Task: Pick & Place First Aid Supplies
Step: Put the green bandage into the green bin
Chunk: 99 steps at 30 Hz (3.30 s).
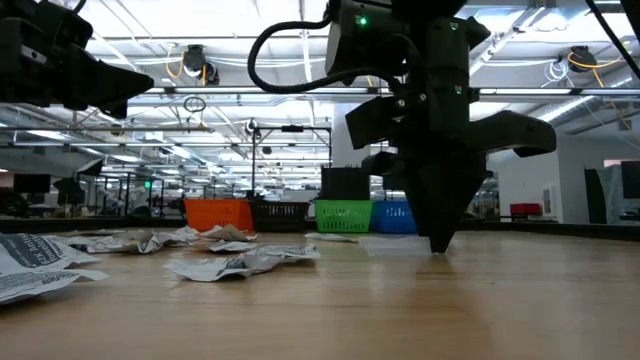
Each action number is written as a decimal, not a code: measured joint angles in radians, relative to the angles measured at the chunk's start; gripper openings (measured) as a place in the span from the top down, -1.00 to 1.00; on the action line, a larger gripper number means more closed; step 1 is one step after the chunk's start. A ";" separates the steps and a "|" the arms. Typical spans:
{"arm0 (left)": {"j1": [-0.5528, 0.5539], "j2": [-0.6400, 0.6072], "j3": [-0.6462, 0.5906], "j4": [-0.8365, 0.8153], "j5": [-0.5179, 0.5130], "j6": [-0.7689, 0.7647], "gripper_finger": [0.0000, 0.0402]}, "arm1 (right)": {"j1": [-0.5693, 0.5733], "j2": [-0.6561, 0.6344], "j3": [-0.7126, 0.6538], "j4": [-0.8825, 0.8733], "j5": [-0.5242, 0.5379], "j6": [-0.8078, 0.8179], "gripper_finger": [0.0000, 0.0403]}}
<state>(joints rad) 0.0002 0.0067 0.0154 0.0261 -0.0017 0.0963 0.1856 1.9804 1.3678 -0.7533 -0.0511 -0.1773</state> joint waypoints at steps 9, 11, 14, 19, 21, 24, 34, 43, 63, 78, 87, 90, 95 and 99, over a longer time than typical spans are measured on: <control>0.000 0.000 0.000 0.000 0.000 0.000 0.81 | -0.026 -0.088 -0.004 -0.038 -0.002 0.122 0.99; 0.000 0.000 0.000 0.001 0.000 0.000 0.81 | -0.038 -0.125 -0.003 -0.058 -0.002 0.160 0.99; 0.000 0.000 0.000 0.000 0.000 0.000 0.81 | -0.057 -0.173 -0.003 -0.071 -0.002 0.219 0.99; 0.000 0.000 0.000 0.000 0.000 0.000 0.81 | -0.096 -0.256 -0.002 -0.109 -0.002 0.312 1.00; 0.000 0.000 0.000 0.000 0.000 0.000 0.81 | -0.110 -0.279 -0.002 -0.119 -0.002 0.322 1.00; 0.000 0.000 0.000 0.000 0.000 0.000 0.81 | -0.133 -0.303 -0.002 -0.128 -0.002 0.323 1.00; 0.000 0.000 0.000 0.000 0.000 0.000 0.81 | -0.352 -0.304 -0.002 -0.200 0.078 0.519 1.00; 0.000 0.000 0.000 0.000 0.000 0.000 0.81 | -0.560 -0.304 -0.002 -0.211 0.133 0.701 1.00; 0.000 0.000 0.000 0.000 0.000 0.000 0.81 | -0.729 -0.040 0.231 -0.066 0.045 0.747 1.00; 0.000 0.000 0.000 0.000 0.000 0.000 0.81 | -0.768 0.144 0.432 -0.040 0.028 0.655 0.98; 0.000 0.000 0.000 0.000 0.000 0.000 0.81 | -0.767 0.146 0.432 -0.030 0.080 0.651 0.61; 0.000 0.000 0.000 0.000 0.000 0.000 0.81 | -0.767 0.146 0.432 -0.028 0.082 0.651 0.45; 0.000 0.000 0.000 0.000 0.000 0.000 0.81 | -0.766 0.143 0.442 -0.034 0.080 0.631 0.27; 0.000 0.000 0.000 0.000 0.000 0.000 0.81 | -0.761 0.111 0.450 -0.050 0.075 0.636 0.27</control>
<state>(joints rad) 0.0002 0.0067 0.0153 0.0261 -0.0017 0.0963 -0.5755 2.0916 1.8175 -0.8031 0.0242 0.4587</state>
